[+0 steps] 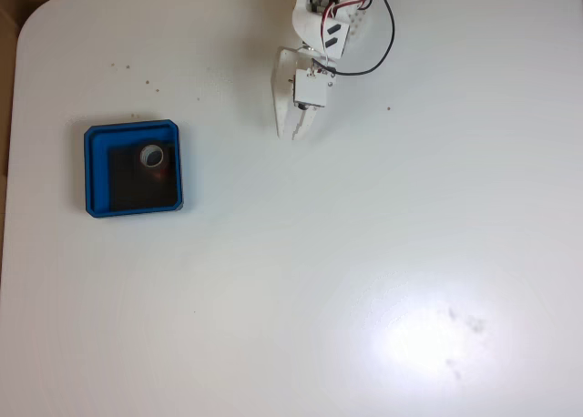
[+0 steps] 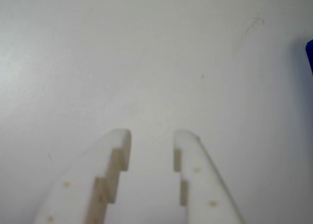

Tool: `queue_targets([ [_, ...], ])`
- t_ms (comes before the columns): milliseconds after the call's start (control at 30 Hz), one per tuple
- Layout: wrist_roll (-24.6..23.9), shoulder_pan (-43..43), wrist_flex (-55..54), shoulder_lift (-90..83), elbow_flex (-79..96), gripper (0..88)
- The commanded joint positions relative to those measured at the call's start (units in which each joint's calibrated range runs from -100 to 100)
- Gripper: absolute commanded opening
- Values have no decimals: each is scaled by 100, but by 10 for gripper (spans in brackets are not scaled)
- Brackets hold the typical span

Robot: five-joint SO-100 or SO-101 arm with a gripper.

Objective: Pick the red roll and drop it in the blue box

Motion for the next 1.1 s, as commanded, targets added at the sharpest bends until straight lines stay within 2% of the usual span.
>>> queue_targets([
  [0,17,-293,-72,-86,90,83],
  [133,17,-1192,-72,-95,90,83],
  [267,-36,-1710,-72,-103,90,83],
  [800,-80,-1768,-121,-103,99,83],
  [900,-246,-1768,-121,-103,99,83],
  [1067,-824,-1817,-121,-95,99,83],
])
